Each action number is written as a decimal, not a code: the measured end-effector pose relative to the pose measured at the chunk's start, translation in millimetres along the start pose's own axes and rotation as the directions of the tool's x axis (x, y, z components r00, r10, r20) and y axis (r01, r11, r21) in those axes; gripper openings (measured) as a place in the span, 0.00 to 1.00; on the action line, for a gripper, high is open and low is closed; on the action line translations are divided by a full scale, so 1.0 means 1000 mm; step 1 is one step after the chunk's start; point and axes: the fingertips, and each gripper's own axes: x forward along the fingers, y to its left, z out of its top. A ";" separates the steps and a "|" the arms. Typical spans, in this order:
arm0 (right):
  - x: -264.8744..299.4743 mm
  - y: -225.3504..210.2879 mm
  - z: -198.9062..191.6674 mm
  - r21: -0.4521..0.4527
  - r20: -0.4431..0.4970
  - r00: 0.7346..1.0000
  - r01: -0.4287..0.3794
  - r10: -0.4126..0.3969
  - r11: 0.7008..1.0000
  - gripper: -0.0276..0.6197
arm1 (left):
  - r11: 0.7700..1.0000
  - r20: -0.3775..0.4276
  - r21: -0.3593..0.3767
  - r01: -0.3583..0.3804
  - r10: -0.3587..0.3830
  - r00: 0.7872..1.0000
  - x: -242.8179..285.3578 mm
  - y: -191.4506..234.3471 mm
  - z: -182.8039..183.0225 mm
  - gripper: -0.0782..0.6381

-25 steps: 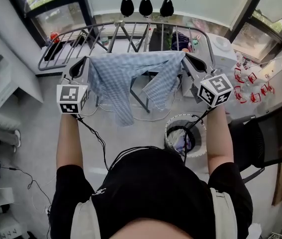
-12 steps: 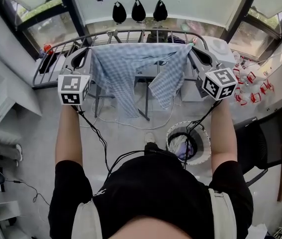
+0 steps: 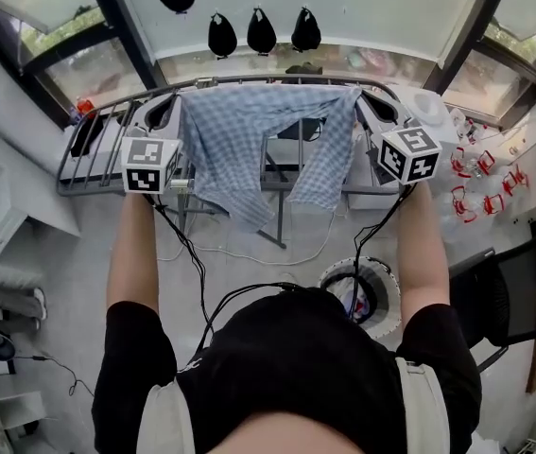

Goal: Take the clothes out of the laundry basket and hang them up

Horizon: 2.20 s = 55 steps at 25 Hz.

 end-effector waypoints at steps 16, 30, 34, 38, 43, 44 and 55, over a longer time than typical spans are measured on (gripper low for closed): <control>0.128 -0.053 -0.177 -0.064 -0.407 0.912 0.014 -0.039 0.998 0.09 | 0.992 -0.301 -0.085 0.097 -0.118 0.946 0.136 -0.018 -0.154 0.12; 0.133 -0.036 -0.267 -0.119 -0.624 0.782 -0.110 0.012 0.987 0.10 | 0.978 -0.459 -0.158 0.135 -0.194 0.867 0.149 -0.067 -0.240 0.12; 0.129 -0.031 -0.271 -0.069 -0.630 0.775 -0.116 0.047 0.991 0.18 | 0.974 -0.449 -0.197 0.108 -0.188 0.874 0.148 -0.071 -0.243 0.16; 0.123 -0.031 -0.260 -0.033 -0.605 0.795 -0.086 0.049 0.996 0.36 | 0.968 -0.409 -0.239 0.080 -0.175 0.896 0.140 -0.065 -0.230 0.34; 0.111 -0.033 -0.234 -0.030 -0.551 0.834 -0.028 0.007 0.999 0.36 | 0.944 -0.312 -0.330 0.001 -0.110 0.944 0.123 -0.044 -0.202 0.34; 0.107 -0.034 -0.231 -0.044 -0.556 0.831 -0.018 -0.009 0.999 0.36 | 0.937 -0.292 -0.349 -0.011 -0.098 0.951 0.118 -0.040 -0.195 0.34; 0.058 -0.027 -0.149 0.007 -0.344 0.930 0.142 -0.131 0.990 0.31 | 0.946 -0.097 -0.320 -0.040 0.009 0.995 0.054 -0.031 -0.101 0.30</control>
